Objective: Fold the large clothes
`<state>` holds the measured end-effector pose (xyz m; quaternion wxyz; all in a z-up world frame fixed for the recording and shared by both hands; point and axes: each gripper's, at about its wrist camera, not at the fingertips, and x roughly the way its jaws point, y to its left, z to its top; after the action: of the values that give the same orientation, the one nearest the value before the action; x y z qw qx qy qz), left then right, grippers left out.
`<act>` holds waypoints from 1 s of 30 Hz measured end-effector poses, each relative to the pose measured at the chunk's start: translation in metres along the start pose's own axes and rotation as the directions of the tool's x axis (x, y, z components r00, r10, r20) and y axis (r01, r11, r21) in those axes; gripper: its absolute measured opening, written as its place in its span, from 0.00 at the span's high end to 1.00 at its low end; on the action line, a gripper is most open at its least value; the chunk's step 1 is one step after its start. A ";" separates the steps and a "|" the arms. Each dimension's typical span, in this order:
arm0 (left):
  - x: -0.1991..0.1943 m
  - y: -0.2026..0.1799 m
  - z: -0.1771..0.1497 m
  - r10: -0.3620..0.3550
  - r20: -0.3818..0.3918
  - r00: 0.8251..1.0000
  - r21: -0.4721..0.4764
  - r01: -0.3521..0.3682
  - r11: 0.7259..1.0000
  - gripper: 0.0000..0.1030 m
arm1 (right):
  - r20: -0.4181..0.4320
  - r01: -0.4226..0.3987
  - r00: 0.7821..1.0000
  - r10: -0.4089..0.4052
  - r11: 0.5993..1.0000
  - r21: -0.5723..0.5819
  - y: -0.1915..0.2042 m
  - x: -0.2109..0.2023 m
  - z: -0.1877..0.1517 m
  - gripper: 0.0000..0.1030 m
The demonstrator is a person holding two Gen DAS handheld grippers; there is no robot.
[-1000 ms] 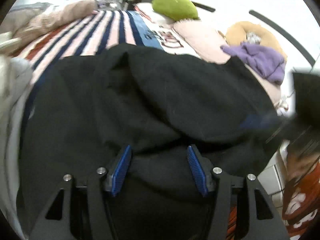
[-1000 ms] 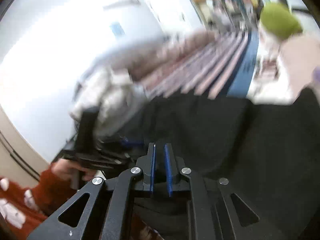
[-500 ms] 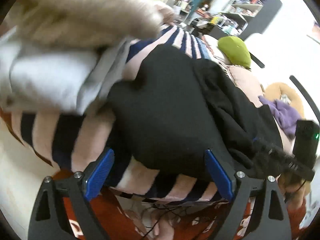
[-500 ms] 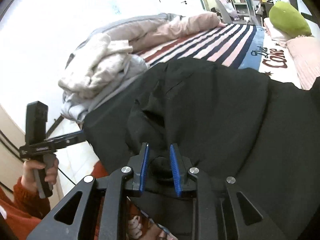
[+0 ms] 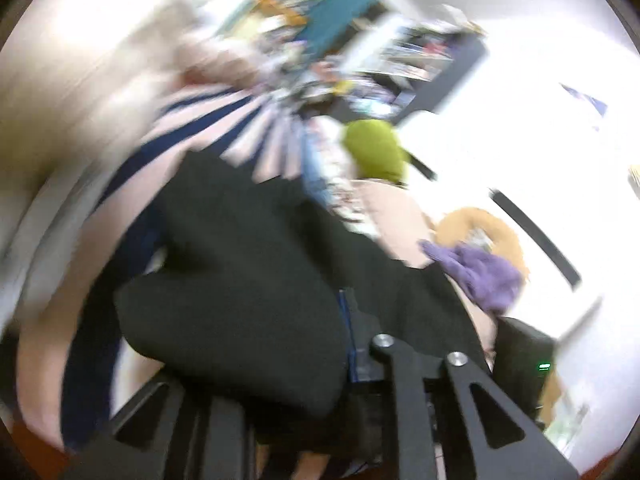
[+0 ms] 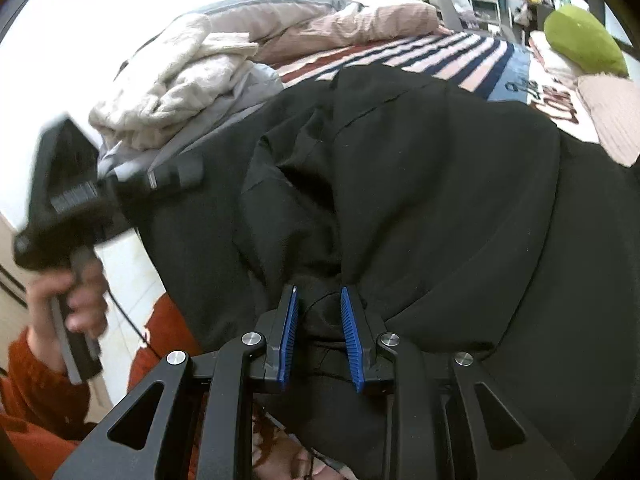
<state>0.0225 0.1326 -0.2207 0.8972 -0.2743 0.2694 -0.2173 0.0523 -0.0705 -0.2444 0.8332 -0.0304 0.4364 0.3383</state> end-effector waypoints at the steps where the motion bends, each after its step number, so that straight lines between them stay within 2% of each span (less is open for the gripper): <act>1: 0.007 -0.016 0.007 -0.025 -0.010 1.000 0.044 0.026 0.999 0.88 | 0.006 -0.011 1.000 0.011 1.000 0.006 -0.002 0.000 -0.002 0.81; 4: 0.036 -0.062 0.021 -0.095 -0.067 0.993 0.151 0.104 0.983 0.88 | 0.040 -0.077 0.996 0.075 0.997 0.031 -0.013 -0.010 -0.003 0.80; 6: 0.064 -0.085 0.019 -0.159 -0.157 0.975 0.197 0.189 0.962 0.87 | 0.096 -0.103 0.990 0.099 0.994 0.035 -0.027 -0.034 -0.005 0.77; 7: 0.074 -0.089 0.015 -0.179 -0.189 0.965 0.194 0.216 0.957 0.86 | 0.122 -0.092 0.989 0.087 0.995 0.042 -0.035 -0.046 -0.006 0.75; 10: 0.111 -0.095 -0.005 -0.237 -0.318 0.918 0.142 0.294 0.945 0.84 | 0.178 0.003 0.984 -0.020 0.995 0.095 -0.074 -0.090 -0.010 0.65; 12: 0.131 -0.095 -0.023 -0.234 -0.392 0.889 0.126 0.305 0.944 0.81 | 0.196 0.060 0.977 -0.086 0.989 0.138 -0.099 -0.115 -0.011 0.61; 14: 0.141 -0.098 -0.037 -0.205 -0.436 0.876 0.155 0.298 0.942 0.77 | 0.222 0.041 0.972 -0.080 0.984 0.175 -0.116 -0.133 -0.009 0.57; 16: 0.142 -0.105 -0.045 -0.186 -0.442 0.877 0.207 0.302 0.931 0.65 | 0.264 -0.037 0.965 -0.014 0.981 0.188 -0.121 -0.139 -0.004 0.48; 17: 0.141 -0.108 -0.046 -0.193 -0.439 0.877 0.221 0.314 0.923 0.61 | 0.296 -0.117 0.954 0.056 0.974 0.192 -0.122 -0.138 0.002 0.40; 18: 0.139 -0.110 -0.045 -0.209 -0.437 0.875 0.222 0.330 0.917 0.52 | 0.309 -0.166 0.946 0.101 0.968 0.190 -0.121 -0.135 0.007 0.34; 19: 0.138 -0.112 -0.045 -0.222 -0.436 0.872 0.218 0.342 0.914 0.45 | 0.317 -0.224 0.935 0.159 0.957 0.182 -0.119 -0.129 0.014 0.32; 20: 0.135 -0.113 -0.045 -0.231 -0.435 0.870 0.219 0.351 0.910 0.44 | 0.304 -0.285 0.926 0.225 0.944 0.167 -0.115 -0.115 0.024 0.32; 21: 0.132 -0.114 -0.044 -0.226 -0.434 0.872 0.230 0.350 0.908 0.43 | 0.278 -0.309 0.925 0.257 0.938 0.160 -0.111 -0.101 0.033 0.32; 22: 0.126 -0.114 -0.043 -0.210 -0.435 0.875 0.245 0.339 0.908 0.43 | 0.245 -0.310 0.932 0.267 0.937 0.162 -0.109 -0.087 0.039 0.32; 23: 0.123 -0.116 -0.043 -0.200 -0.437 0.877 0.249 0.332 0.910 0.43 | 0.185 -0.285 0.950 0.253 0.942 0.178 -0.109 -0.066 0.045 0.32; 25: 0.101 -0.113 -0.036 -0.199 -0.427 0.882 0.241 0.324 0.915 0.43 | 0.074 -0.201 0.979 0.189 0.958 0.204 -0.112 -0.034 0.048 0.32; 26: 0.092 -0.111 -0.032 -0.201 -0.414 0.888 0.237 0.318 0.918 0.43 | 0.044 -0.174 0.985 0.168 0.964 0.202 -0.113 -0.023 0.047 0.33; 28: 0.067 -0.094 -0.023 -0.156 -0.365 0.918 0.240 0.255 0.937 0.40 | 0.040 -0.166 0.986 0.161 0.965 0.205 -0.115 -0.018 0.045 0.33; 30: 0.054 -0.074 -0.017 -0.077 -0.334 0.940 0.250 0.167 0.954 0.39 | 0.041 -0.163 0.987 0.158 0.964 0.208 -0.117 -0.021 0.044 0.34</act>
<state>0.0357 0.0413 -0.2073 0.8555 -0.1248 0.3609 -0.3498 0.1450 -0.1563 -0.2303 0.8068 0.0976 0.4605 0.3569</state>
